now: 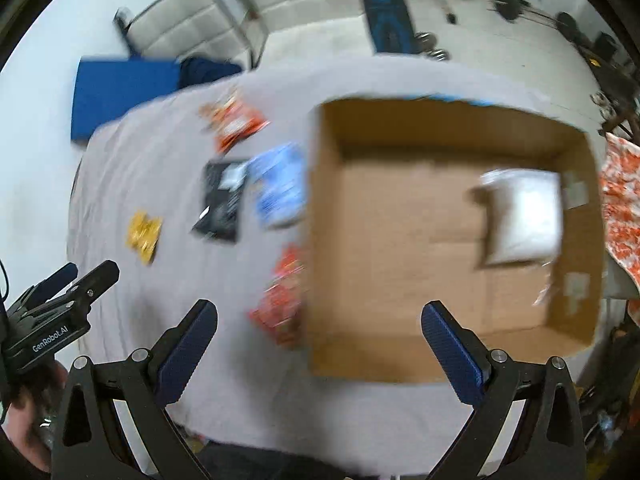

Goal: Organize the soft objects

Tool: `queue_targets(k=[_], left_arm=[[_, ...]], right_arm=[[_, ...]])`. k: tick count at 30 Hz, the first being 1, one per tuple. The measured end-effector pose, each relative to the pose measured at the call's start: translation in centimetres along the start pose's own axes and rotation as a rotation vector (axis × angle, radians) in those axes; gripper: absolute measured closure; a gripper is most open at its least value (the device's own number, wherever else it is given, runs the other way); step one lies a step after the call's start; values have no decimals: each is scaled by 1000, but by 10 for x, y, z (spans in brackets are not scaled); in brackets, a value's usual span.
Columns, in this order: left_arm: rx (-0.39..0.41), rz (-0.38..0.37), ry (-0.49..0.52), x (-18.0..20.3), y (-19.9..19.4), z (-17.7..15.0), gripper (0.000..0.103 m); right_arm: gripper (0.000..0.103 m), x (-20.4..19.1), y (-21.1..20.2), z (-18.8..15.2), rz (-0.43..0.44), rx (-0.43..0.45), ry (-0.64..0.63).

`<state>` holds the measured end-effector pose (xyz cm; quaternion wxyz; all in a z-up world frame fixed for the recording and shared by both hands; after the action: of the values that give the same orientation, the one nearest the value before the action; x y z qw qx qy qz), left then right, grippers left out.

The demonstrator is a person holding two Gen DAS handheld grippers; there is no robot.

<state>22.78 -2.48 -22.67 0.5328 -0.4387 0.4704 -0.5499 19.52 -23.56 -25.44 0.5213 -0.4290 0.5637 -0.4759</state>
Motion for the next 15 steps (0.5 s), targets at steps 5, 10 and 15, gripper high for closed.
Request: queue_targets(k=[5,10,15], left_arm=[[-50,37,-82,-80,10,-31,1],[-89,41,-127,-119,36,-40,1],[-158,51,-146,-145,75,-43,1]], right_arm=[[0,-72,51,-23,47,-69,61],[11,-75,125,-28,-31,-136,212],[14,-69,165,-27,-168,-155,283]])
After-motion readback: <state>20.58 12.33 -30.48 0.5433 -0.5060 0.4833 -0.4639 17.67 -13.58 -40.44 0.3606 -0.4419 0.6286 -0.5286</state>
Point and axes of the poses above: each gripper's, at about its wrist camera, not at the fingertips, and y roughly the way its jaws point, x to its right, z to its top, the point moved 1 cm from there along y, roughly the way its jaws point
